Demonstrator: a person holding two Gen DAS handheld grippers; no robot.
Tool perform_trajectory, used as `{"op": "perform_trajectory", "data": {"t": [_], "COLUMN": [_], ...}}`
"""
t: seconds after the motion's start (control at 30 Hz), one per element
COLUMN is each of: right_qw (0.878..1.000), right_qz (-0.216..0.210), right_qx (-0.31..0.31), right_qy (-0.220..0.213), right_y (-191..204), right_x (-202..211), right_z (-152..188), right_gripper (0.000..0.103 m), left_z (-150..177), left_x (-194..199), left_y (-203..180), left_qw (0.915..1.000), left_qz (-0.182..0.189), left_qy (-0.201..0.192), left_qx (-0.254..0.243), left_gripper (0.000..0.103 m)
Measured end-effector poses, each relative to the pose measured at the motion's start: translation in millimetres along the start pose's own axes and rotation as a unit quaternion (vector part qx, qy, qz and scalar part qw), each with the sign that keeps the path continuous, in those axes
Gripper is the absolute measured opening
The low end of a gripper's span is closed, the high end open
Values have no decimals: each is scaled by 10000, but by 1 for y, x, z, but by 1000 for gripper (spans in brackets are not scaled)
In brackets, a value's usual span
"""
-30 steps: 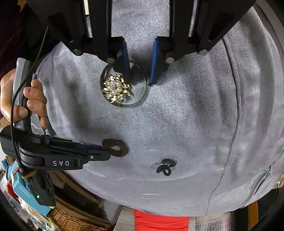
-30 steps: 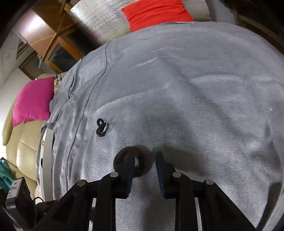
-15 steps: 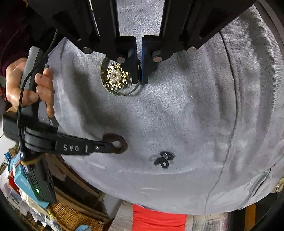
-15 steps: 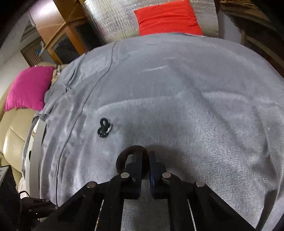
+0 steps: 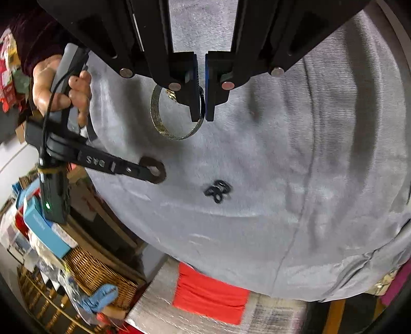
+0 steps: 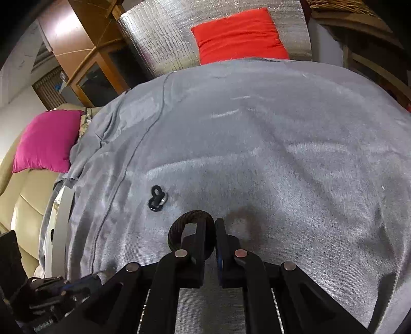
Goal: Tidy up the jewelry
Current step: 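Carry the bangle in the left tool and brown hair tie in the right tool to the tray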
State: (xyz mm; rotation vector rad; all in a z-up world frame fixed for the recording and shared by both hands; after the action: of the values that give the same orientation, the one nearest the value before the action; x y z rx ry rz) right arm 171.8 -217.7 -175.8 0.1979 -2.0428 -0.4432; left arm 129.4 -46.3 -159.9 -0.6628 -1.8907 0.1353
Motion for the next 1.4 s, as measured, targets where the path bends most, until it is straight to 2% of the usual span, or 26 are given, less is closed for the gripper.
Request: {"op": "perform_trajectory", "data": {"t": [0.2, 0.43, 0.57, 0.7, 0.8, 0.9, 1.1, 1.27, 1.4], "right_qw": [9997, 9976, 9946, 9895, 9835, 9774, 9620, 9499, 9420], "right_qz": [-206, -527, -779, -1047, -1270, -1404, -1592, -1602, -1534], "right_qx": [86, 420, 640, 961, 1261, 1573, 2219, 2671, 2949], "right_qy": [-74, -177, -257, -277, -267, -155, 66, 280, 454], "right_y": [18, 68, 108, 160, 205, 252, 348, 413, 447], "right_x": [3, 2, 1, -2, -6, -16, -42, -74, -101], "right_z": [-1, 4, 9, 16, 23, 31, 42, 51, 58], "right_gripper": [8, 8, 8, 8, 8, 8, 8, 8, 8], "left_z": [-4, 5, 22, 49, 72, 95, 122, 129, 136], "left_x": [31, 71, 103, 139, 154, 160, 160, 152, 151], "left_y": [28, 68, 102, 146, 180, 208, 241, 250, 257], "left_qw": [9983, 9911, 9833, 9706, 9605, 9526, 9406, 9417, 9406], "left_qz": [-260, -591, -804, -1117, -1408, -1548, -1858, -1738, -1786], "left_qy": [-390, -861, -1086, -1342, -1335, -1217, -987, -815, -730], "left_qx": [353, 822, 1220, 1659, 1996, 2319, 2663, 2763, 2792], "left_gripper": [4, 4, 4, 4, 4, 4, 4, 4, 4]}}
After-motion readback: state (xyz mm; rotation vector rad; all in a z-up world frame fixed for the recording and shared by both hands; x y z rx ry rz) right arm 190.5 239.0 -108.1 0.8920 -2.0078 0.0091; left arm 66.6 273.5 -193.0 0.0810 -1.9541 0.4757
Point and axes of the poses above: each gripper's, at about its wrist camera, not at the fingertips, and x roughly against the way its jaws point, y to its left, z to its underside, the point moved 10 cm from there along -x, roughly the way its jaws point, and after that the axes turned 10 degrees about y, right-handed, at the moved point
